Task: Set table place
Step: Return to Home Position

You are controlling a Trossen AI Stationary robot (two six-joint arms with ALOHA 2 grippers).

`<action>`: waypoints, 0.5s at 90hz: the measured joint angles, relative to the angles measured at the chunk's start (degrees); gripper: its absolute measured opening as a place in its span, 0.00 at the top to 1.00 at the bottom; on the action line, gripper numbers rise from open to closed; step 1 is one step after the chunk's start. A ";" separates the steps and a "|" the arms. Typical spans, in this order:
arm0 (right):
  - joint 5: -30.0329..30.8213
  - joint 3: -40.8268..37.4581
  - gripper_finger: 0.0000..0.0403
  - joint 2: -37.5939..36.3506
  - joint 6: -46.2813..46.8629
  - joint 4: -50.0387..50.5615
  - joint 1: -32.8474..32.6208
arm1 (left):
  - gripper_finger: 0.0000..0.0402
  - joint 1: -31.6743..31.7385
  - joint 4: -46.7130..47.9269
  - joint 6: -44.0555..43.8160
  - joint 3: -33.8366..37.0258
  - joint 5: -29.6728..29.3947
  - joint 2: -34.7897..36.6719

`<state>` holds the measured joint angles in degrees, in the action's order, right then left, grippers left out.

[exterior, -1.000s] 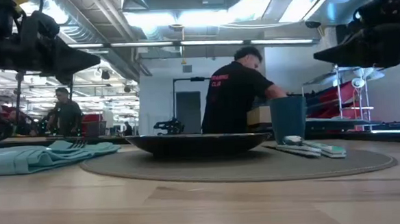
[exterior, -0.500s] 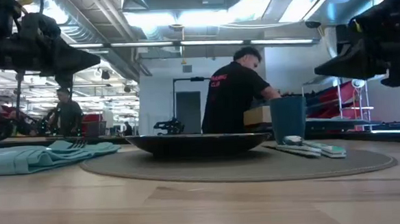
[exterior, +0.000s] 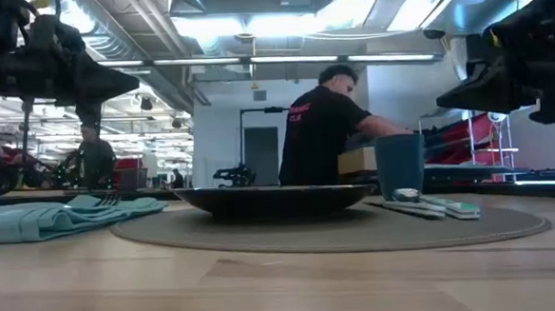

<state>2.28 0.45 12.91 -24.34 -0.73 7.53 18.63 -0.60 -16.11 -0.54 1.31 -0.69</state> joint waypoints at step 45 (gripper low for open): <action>-0.32 -0.02 1.00 -12.70 -0.09 -5.23 0.00 | 1.00 -0.08 -0.02 -2.84 0.02 -0.03 -0.19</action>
<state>1.96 0.43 0.20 -24.43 -5.96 7.53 18.55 -0.62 -18.95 -0.51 1.28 -0.88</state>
